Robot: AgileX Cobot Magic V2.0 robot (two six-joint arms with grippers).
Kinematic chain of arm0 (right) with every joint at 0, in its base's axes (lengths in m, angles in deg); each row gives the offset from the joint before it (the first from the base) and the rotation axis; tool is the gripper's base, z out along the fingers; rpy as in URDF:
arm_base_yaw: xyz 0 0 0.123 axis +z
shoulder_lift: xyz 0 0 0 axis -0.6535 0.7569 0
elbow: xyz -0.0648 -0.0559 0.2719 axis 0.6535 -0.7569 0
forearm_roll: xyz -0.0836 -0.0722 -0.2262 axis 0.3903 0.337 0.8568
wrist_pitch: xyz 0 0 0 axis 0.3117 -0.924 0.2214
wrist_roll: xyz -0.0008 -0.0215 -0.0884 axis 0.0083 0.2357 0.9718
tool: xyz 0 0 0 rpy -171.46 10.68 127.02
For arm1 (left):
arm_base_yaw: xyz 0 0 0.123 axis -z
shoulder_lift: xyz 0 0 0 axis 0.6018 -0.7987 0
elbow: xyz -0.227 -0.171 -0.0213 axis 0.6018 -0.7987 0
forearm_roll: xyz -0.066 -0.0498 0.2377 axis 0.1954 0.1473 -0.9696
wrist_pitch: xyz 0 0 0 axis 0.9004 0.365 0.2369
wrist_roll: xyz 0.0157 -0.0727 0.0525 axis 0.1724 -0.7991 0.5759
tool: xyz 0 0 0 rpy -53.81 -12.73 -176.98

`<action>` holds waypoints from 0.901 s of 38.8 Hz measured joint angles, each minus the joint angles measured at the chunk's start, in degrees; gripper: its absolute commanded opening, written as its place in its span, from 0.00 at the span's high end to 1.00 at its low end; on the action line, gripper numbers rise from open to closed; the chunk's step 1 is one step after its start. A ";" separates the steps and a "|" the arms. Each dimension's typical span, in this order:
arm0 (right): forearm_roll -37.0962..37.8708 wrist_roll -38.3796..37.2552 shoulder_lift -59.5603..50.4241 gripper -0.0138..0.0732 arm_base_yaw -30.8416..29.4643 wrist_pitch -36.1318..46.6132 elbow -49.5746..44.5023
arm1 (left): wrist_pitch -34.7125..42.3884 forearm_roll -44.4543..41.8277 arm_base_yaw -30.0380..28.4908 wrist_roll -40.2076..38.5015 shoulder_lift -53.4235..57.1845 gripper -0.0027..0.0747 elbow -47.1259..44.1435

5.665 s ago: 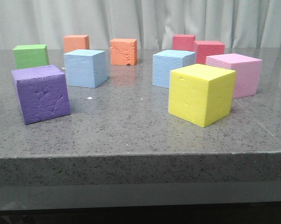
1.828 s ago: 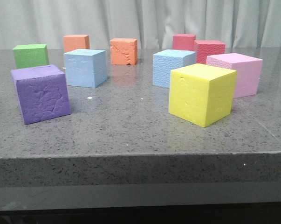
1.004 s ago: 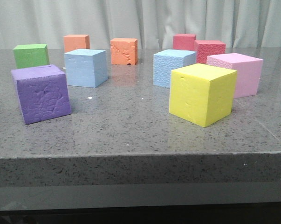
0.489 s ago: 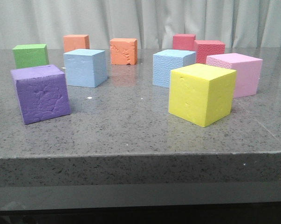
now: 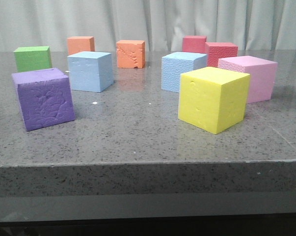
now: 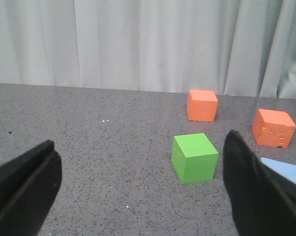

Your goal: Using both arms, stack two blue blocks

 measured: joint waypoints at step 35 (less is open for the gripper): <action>-2.74 12.70 33.00 0.10 8.36 -15.82 28.60 | 0.08 0.00 0.00 0.00 0.00 0.14 0.00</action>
